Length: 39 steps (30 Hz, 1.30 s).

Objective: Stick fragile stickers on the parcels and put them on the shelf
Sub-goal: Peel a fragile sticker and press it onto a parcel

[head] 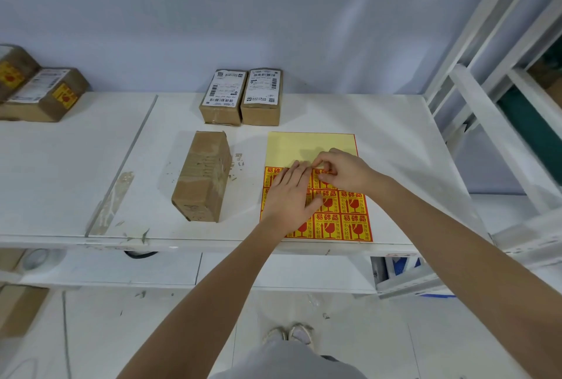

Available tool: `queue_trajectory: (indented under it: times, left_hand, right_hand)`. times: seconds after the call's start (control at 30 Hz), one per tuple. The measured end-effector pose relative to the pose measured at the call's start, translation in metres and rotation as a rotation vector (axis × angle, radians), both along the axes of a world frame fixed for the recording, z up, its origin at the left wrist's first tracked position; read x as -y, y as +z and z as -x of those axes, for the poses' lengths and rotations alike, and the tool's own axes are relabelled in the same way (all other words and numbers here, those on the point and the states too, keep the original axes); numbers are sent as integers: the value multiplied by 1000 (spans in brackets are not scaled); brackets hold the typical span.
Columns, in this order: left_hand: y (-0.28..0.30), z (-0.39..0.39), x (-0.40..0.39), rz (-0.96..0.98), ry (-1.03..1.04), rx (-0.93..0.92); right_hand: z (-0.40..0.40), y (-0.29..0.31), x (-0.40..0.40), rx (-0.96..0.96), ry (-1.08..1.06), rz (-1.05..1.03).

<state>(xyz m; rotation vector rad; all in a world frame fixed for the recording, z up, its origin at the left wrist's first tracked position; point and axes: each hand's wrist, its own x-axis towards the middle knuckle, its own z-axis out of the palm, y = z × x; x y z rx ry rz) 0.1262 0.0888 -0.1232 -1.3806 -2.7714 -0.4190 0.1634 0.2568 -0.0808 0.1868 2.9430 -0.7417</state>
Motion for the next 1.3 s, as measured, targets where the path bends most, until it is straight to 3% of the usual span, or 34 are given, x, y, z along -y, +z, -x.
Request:
queue_trajectory:
  times: [0.63,0.83,0.9,1.07,1.3]
  left_hand:
    - [5,-4,-1,-6,-5,5]
    - [18,-10,-10,262,-30,-246]
    - [17,-9,-11,274,-33,-216]
    - [8,-7,-1,13,0,-5]
    - [9,-6,-2,5,25,34]
  right_hand:
    - [6,6,0,97,81,2]
    - [12,9,1,158,84,-9]
    - [13,9,-1,160,80,-7]
    - [11,7,1,146,61,13]
    - [5,5,-1,84,25,25]
